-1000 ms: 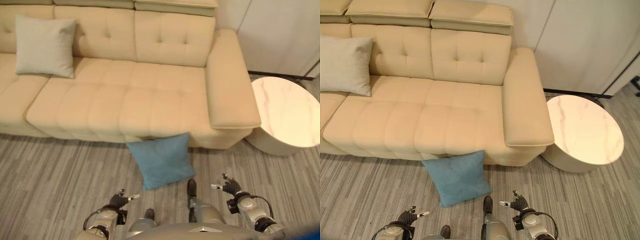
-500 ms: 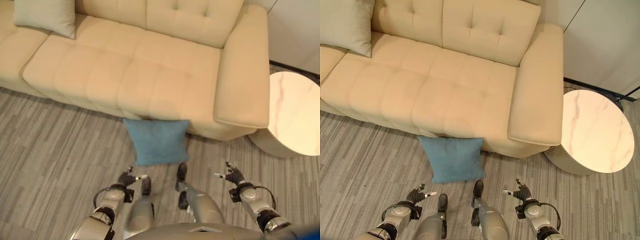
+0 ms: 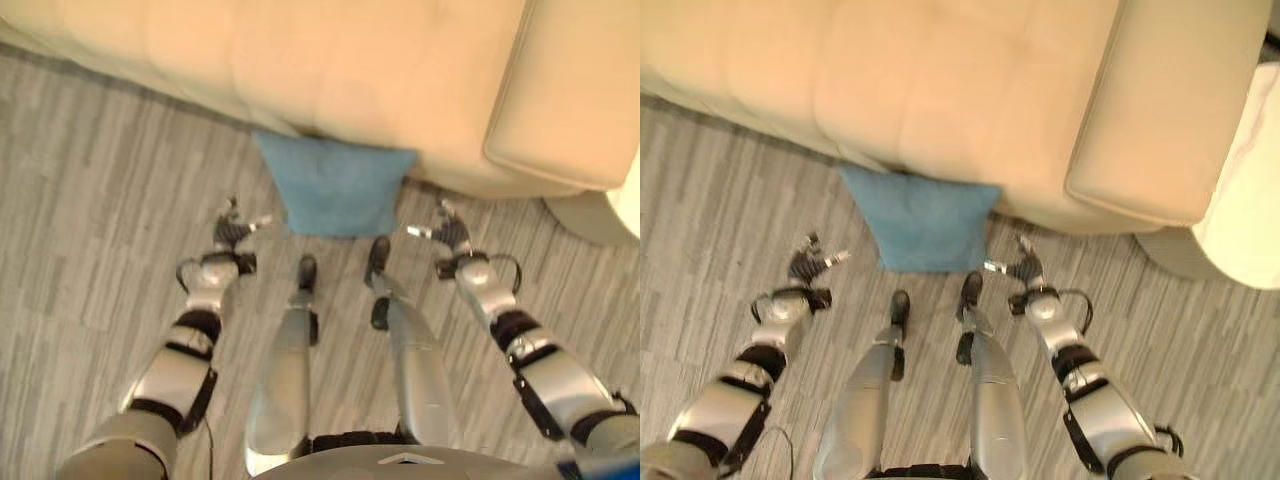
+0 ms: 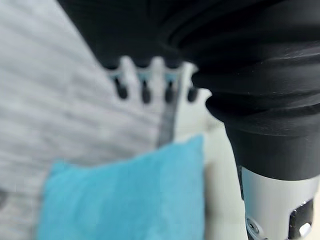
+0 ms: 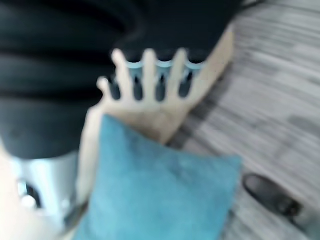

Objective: Pick up all the scattered cushions and arrange them neatly on the sofa.

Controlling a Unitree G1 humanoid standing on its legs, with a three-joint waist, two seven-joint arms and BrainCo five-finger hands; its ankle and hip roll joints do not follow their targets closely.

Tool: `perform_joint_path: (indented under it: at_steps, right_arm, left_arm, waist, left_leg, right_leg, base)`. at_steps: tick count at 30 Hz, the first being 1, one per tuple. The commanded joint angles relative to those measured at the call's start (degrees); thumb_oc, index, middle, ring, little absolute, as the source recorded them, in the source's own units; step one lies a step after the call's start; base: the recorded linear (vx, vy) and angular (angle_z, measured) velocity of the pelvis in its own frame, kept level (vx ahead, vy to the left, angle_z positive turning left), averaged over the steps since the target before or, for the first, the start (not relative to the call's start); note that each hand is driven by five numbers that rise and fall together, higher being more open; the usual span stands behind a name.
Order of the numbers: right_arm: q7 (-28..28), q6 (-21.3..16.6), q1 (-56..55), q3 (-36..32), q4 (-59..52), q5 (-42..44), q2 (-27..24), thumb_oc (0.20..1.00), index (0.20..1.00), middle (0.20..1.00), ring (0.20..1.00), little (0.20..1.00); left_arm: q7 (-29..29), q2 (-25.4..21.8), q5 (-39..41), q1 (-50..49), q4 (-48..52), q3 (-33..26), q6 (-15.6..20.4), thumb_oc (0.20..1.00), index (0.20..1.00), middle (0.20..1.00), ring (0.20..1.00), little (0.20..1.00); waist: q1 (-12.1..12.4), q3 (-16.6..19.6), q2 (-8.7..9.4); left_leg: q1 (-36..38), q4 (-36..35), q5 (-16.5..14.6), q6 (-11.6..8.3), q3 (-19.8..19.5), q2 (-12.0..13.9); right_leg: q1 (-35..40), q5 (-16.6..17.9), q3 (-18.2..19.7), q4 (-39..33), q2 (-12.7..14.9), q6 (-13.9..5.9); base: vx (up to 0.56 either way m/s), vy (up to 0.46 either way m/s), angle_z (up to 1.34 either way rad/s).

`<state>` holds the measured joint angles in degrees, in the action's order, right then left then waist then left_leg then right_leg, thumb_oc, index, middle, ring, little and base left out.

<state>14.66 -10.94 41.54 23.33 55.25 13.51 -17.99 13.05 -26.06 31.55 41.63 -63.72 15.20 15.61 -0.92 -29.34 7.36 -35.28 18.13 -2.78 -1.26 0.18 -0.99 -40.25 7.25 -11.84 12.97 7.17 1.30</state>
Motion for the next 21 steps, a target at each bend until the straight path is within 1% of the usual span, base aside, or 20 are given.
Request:
perform_joint_path:
  at_steps: [1,5,7,8,9,10,11,14,17,19,21]
  right_arm:
    - [3.2,-1.3,-3.7,1.1,-0.1,1.6,-1.8,1.0,1.0,1.0,1.0,1.0]
    - [4.1,-1.3,-0.4,1.2,1.0,2.0,-2.2,1.0,1.0,1.0,1.0,1.0]
    - [5.1,-1.6,3.1,1.0,2.7,3.1,-3.3,1.0,1.0,1.0,1.0,1.0]
    - [5.4,-1.7,4.8,1.4,2.4,3.3,-4.1,1.0,1.0,1.0,1.0,1.0]
    - [5.4,-1.7,5.0,1.4,2.4,3.3,-4.1,1.0,1.0,1.0,1.0,1.0]
    - [5.4,-1.7,4.9,1.4,2.5,3.3,-4.1,1.0,1.0,1.0,1.0,1.0]
    - [5.8,-1.8,6.7,1.5,2.3,3.6,-4.8,1.0,1.0,1.0,1.0,1.0]
    - [6.3,-2.1,10.1,2.0,2.6,4.2,-6.2,1.0,1.0,1.0,1.0,1.0]
    - [6.4,-2.3,12.5,2.9,1.4,4.4,-7.8,1.0,1.0,1.0,1.0,1.0]
    - [6.4,-2.5,14.2,3.7,0.6,4.4,-9.5,1.0,1.0,1.0,1.0,1.0]
    - [6.4,-2.7,16.3,4.6,-0.1,5.1,-11.3,1.0,1.0,1.0,1.0,1.0]
  left_arm:
    - [2.2,-1.8,3.1,-3.2,-2.0,-1.7,2.0,1.0,1.0,1.0,1.0,1.0]
    - [2.6,-2.3,4.6,-1.2,-1.7,-2.1,2.2,1.0,1.0,1.0,1.0,1.0]
    - [3.4,-2.2,7.1,1.4,-0.8,-2.2,2.9,1.0,1.0,1.0,1.0,1.0]
    - [3.5,-2.6,7.6,2.2,-0.5,-2.1,3.0,1.0,1.0,1.0,1.0,1.0]
    - [3.5,-2.6,7.6,2.3,-0.5,-2.1,3.0,1.0,1.0,1.0,1.0,1.0]
    - [3.5,-2.6,7.6,2.2,-0.5,-2.1,3.0,1.0,1.0,1.0,1.0,1.0]
    - [4.1,-2.7,8.7,3.1,-0.7,-2.4,3.2,1.0,1.0,1.0,1.0,1.0]
    - [4.3,-3.2,10.2,4.9,-1.5,-2.6,3.4,1.0,1.0,1.0,1.0,1.0]
    - [3.9,-4.0,11.1,6.6,-0.2,-1.8,3.4,1.0,1.0,1.0,1.0,1.0]
    - [3.4,-5.3,10.2,7.5,1.3,-0.4,3.4,1.0,1.0,1.0,1.0,1.0]
    - [3.3,-6.4,9.7,9.2,4.9,1.9,3.7,1.0,1.0,1.0,1.0,1.0]
  waist:
    - [0.2,4.5,-0.88]
    - [0.0,3.3,-1.34]
    - [-0.3,2.0,-1.88]
    - [-0.3,1.2,-2.11]
    - [-0.4,1.1,-2.04]
    - [-0.4,1.4,-2.1]
    - [-0.4,0.5,-2.14]
    - [-0.4,-0.4,-2.16]
    - [-0.6,-0.4,-1.83]
    - [-0.9,-0.4,-1.76]
    - [-1.1,-0.5,-1.54]
  left_leg:
    - [-3.2,-1.8,2.8,-1.76,-0.5,2.9]
    - [-6.8,-0.4,2.8,-1.71,-0.7,2.7]
    - [-10.8,1.7,2.5,-1.61,-0.7,2.6]
    - [-12.6,3.5,0.6,-1.89,-1.1,2.6]
    - [-13.5,3.3,2.4,-1.59,-0.8,2.5]
    - [-12.8,3.5,0.7,-1.88,-1.1,2.6]
    - [-14.8,4.7,0.4,-1.86,-1.1,2.8]
    - [-18.9,6.4,0.4,-1.81,-1.5,2.8]
    - [-23.2,9.0,-0.1,-1.84,-1.8,2.8]
    - [-26.1,10.5,-0.3,-2.04,-2.0,3.1]
    - [-30.2,12.9,-0.6,-2.01,-2.3,2.7]
  right_leg:
    - [-0.4,-6.2,6.6,6.2,3.8,-7.73]
    - [-3.9,-6.3,7.3,7.7,4.0,-7.7]
    - [-8.0,-6.3,7.9,9.7,4.3,-7.67]
    - [-9.7,-8.1,8.6,11.5,4.2,-7.97]
    - [-10.4,-6.4,8.4,11.0,4.4,-7.59]
    - [-9.9,-8.0,8.6,11.5,4.2,-7.97]
    - [-12.0,-8.2,9.1,12.7,4.2,-7.92]
    - [-16.2,-8.7,9.5,15.2,4.4,-7.94]
    - [-19.9,-9.4,9.7,17.7,4.6,-7.8]
    - [-22.5,-10.0,9.8,19.4,4.8,-7.75]
    - [-26.4,-10.8,9.8,22.0,4.5,-7.45]
  base:
    - [-0.04,0.027,-0.06]
    - [-0.02,0.022,-0.03]
    - [-0.01,0.026,-0.06]
    - [-0.03,0.01,-0.08]
    - [0.05,0.012,-0.04]
    - [0.0,0.0,0.0]
    - [0.06,-0.016,0.04]
    - [0.0,0.0,0.0]
    - [0.01,-0.021,0.0]
    - [0.02,-0.024,0.03]
    - [0.01,-0.001,0.06]
